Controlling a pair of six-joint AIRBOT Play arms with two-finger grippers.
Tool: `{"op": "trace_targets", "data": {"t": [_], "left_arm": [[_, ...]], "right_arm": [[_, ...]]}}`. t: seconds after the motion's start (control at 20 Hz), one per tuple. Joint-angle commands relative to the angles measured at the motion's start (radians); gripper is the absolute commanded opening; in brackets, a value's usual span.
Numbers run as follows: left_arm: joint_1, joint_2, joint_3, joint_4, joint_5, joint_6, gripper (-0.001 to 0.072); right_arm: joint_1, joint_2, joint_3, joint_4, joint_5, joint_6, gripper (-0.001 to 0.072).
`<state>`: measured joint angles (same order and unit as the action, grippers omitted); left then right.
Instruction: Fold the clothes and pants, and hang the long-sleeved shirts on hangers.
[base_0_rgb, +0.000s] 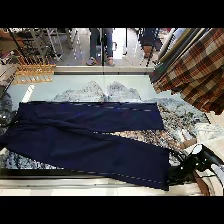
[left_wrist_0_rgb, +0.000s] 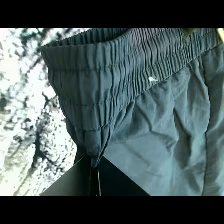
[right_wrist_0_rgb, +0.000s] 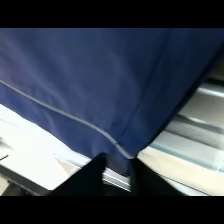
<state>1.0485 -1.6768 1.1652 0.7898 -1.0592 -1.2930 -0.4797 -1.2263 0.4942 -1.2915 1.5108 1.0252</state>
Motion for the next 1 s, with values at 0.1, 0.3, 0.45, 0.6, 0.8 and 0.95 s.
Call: {"op": "trace_targets", "data": {"t": [0.1,0.3,0.45,0.6,0.8,0.95], "left_arm": [[0.018,0.003,0.001,-0.075,-0.001,0.0,0.0012],[0.023,0.033,0.005,-0.08,0.0,0.043,0.0009],[0.024,0.071,0.059,-0.073,-0.041,0.07,0.0008],[0.005,0.117,0.169,-0.061,-0.087,0.069,0.0008],[-0.074,0.154,0.361,-0.061,-0.087,0.013,0.0007],[-0.187,0.117,0.492,-0.06,0.004,-0.061,0.0006]], "right_arm": [[0.0,-0.009,-0.016,0.011,0.033,-0.034,0.0012],[0.0,0.061,0.09,0.014,0.116,-0.034,0.001],[0.0,0.157,0.254,0.017,0.184,-0.027,0.0008],[0.0,0.19,0.463,0.07,0.215,0.038,0.0007],[0.001,0.064,0.698,0.173,0.079,0.16,0.0007],[0.002,-0.131,0.842,0.334,-0.07,0.172,0.0007]]}}
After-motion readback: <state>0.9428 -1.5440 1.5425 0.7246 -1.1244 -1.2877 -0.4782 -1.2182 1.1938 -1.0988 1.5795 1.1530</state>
